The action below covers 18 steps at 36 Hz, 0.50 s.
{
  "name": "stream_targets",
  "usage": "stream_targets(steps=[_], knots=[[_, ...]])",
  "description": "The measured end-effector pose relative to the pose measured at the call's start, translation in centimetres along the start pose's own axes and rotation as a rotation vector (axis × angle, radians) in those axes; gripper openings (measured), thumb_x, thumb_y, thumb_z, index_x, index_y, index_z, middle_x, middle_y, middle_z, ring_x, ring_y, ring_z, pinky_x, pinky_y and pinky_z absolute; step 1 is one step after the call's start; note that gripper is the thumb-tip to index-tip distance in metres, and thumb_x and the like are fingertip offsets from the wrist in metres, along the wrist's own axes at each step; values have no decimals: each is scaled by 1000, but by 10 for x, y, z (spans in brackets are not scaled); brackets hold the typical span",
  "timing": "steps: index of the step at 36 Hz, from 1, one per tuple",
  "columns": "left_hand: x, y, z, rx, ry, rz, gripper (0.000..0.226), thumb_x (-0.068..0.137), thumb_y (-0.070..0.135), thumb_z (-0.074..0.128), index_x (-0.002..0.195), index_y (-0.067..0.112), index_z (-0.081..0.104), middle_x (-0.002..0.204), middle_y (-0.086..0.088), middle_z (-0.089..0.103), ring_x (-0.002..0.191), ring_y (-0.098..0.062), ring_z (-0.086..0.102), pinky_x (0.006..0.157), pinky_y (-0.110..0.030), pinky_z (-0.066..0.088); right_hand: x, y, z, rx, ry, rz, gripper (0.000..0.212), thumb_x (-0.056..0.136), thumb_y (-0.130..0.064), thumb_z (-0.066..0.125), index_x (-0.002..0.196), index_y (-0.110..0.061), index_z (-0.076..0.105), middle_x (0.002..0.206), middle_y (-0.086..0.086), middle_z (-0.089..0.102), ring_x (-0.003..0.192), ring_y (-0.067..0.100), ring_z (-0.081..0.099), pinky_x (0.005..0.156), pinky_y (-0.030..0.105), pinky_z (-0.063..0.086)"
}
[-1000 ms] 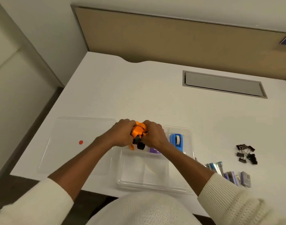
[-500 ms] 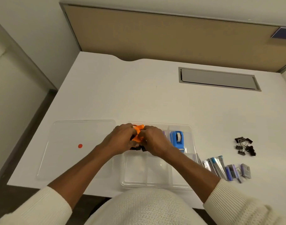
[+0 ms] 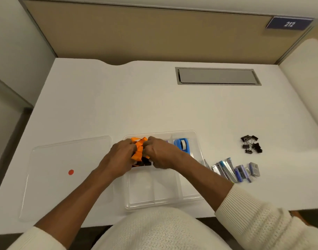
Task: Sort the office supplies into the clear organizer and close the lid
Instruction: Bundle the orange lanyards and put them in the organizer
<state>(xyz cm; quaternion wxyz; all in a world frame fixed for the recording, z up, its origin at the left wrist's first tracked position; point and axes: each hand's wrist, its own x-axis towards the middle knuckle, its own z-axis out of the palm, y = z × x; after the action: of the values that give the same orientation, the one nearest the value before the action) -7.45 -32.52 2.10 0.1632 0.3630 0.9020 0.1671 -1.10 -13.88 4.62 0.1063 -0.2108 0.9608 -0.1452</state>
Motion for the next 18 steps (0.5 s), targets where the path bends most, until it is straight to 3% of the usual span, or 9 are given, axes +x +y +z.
stream_targets(steps=[3, 7, 11, 15, 18], knots=[[-3, -2, 6, -7, 2, -9, 14, 91, 12, 73, 95, 23, 66, 94, 12, 50, 77, -13, 51, 61, -12, 31, 2, -2, 11, -129, 22, -4, 17, 92, -13, 74, 109, -13, 76, 107, 12, 74, 103, 34, 59, 84, 44, 51], [-2, 2, 11, 89, -28, -30, 16, 93, 7, 69, 103, 18, 63, 109, 2, 57, 85, -21, 59, 68, -31, 50, 5, -9, 28, -284, 22, 57, 19, 95, -24, 72, 110, -14, 76, 108, 9, 75, 108, 30, 59, 92, 44, 48], [0, 6, 16, 121, -8, -9, 23, 89, 6, 76, 107, 14, 65, 112, -4, 62, 88, -25, 61, 67, -31, 47, 7, -14, 37, -207, 134, 125, 16, 82, -18, 85, 95, -9, 78, 92, 13, 75, 96, 33, 65, 87, 47, 49], [-1, 8, 16, 234, -16, -28, 26, 88, 12, 79, 110, 16, 66, 115, 1, 64, 105, -25, 54, 62, -39, 55, 2, -13, 40, -100, 172, 141, 26, 82, -7, 82, 107, -5, 74, 99, 17, 75, 100, 37, 66, 95, 50, 47], [-2, 11, 14, 283, -20, -48, 26, 84, 4, 76, 105, 17, 68, 108, 1, 65, 104, -26, 50, 52, -35, 45, -10, -11, 32, 12, 211, 121, 29, 79, 0, 82, 107, -5, 73, 97, 18, 76, 95, 40, 67, 88, 51, 50]])
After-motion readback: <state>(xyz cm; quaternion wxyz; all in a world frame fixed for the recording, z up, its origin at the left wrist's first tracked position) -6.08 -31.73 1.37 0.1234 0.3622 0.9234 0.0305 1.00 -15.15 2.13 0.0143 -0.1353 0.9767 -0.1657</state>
